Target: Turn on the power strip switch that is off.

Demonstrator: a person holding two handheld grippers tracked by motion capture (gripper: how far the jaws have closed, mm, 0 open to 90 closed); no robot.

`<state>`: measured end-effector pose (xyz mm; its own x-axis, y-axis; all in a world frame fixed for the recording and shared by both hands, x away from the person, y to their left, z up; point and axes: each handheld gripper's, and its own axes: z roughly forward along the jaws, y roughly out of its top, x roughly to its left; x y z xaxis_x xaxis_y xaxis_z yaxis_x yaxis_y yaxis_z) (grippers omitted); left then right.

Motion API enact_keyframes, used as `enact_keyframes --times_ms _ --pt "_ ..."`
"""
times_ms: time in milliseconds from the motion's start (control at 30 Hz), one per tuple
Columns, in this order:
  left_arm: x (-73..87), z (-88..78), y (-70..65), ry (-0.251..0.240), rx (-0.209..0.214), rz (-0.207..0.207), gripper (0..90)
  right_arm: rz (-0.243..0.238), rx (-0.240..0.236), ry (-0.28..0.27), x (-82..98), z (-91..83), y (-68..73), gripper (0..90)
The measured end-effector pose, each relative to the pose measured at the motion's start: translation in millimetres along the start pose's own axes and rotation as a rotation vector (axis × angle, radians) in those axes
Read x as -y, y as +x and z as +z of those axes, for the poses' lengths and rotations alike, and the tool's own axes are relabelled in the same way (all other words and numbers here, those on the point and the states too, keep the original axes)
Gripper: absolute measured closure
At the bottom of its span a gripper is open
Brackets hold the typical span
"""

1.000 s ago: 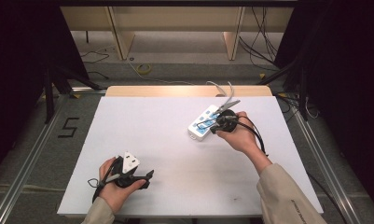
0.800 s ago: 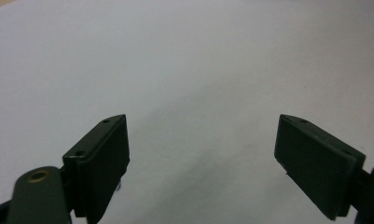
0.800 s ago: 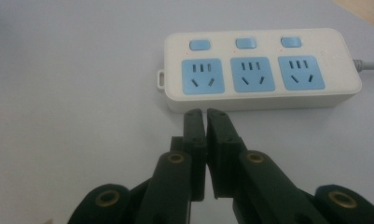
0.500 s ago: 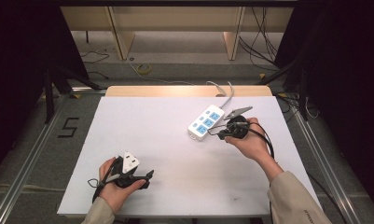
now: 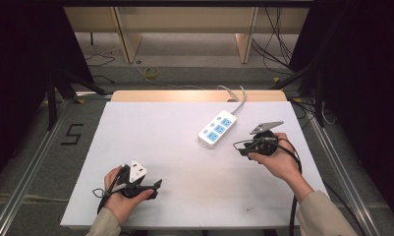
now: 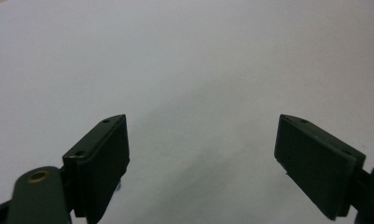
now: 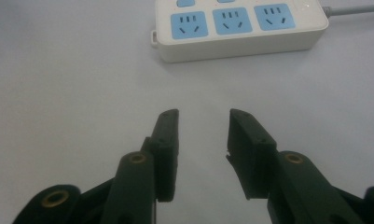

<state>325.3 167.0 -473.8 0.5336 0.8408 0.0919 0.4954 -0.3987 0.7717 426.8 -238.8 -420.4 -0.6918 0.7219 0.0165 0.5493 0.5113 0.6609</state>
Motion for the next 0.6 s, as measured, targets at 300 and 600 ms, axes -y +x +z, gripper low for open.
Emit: enact_keyframes --times_ms 300,600 --pt "0.2 0.1 0.3 0.002 -0.001 -0.002 17.6 0.003 0.007 -0.033 22.2 -8.5 3.2 52.0" --pt "0.4 -0.2 1.6 0.004 -0.002 -0.007 17.6 0.017 0.011 -0.065 45.3 -13.9 7.9 48.0"
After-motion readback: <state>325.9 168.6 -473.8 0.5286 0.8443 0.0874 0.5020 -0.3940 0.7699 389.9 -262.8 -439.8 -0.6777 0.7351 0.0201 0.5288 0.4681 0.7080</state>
